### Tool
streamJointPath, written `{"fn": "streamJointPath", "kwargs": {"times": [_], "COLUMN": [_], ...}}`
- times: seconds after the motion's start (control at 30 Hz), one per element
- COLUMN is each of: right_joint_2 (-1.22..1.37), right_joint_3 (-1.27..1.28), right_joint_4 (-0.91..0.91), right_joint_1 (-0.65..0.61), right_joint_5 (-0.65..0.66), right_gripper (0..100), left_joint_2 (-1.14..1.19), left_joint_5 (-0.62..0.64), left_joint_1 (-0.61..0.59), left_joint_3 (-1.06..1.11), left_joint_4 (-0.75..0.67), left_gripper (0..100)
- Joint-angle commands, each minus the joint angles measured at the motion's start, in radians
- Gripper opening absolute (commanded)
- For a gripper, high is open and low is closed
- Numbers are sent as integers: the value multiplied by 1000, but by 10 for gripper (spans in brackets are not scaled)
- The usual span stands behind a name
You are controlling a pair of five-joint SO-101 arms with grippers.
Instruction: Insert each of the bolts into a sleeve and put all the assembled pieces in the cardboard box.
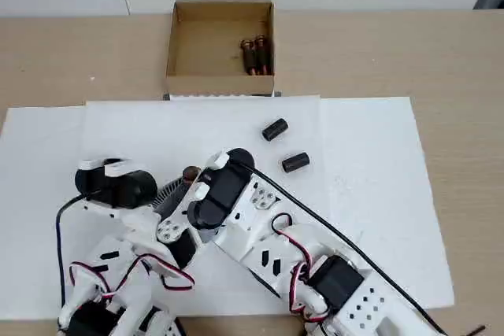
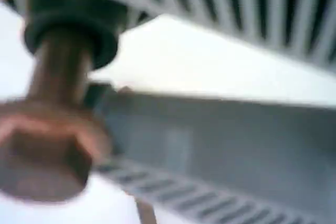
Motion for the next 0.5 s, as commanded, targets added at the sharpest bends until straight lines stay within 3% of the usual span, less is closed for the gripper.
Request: {"fn": "streamJointPath", "kwargs": {"times": [0.0,0.27,0.47], "right_joint_2": [-10,-10,-10], "right_joint_3": [-11,-11,-11], "right_joint_4": [-30,-30,-30], "right_joint_1": [-1,-1,-1], "right_joint_5": [6,6,6], "right_gripper": [4,4,4], "left_joint_2": [-8,-8,-8], "left_joint_5": [-46,-106,-107], "left_joint_1": [-23,-20,-25], "left_joint_3": [-25,-24,-31], "left_joint_4": [12,155,158], "left_gripper": [224,221,221]}}
